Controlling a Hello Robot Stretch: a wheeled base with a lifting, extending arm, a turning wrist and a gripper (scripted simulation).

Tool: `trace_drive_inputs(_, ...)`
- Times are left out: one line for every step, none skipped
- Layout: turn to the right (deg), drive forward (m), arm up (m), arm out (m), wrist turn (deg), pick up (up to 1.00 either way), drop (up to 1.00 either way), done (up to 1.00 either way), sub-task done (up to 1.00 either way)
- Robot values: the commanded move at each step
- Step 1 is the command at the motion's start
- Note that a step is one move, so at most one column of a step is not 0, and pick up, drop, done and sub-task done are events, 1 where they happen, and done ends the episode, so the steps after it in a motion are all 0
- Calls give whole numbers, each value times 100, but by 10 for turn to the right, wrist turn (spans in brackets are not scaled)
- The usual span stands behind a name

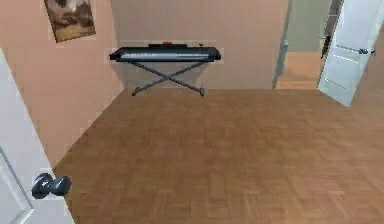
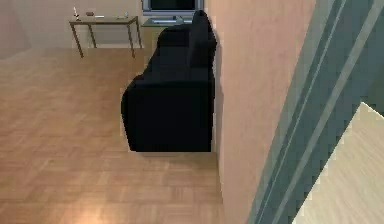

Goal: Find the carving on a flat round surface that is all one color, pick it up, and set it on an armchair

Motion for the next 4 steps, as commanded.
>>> trace_drive_inputs(450, 0, 0, 0, 0, 0, 0, 0, 0)
trace_drive_inputs(90, 0, 0, 0, 0, 0, 0, 0, 0)
trace_drive_inputs(0, 100, 0, 0, 0, 0, 0, 0, 0)
trace_drive_inputs(30, 0, 0, 0, 0, 0, 0, 0, 0)
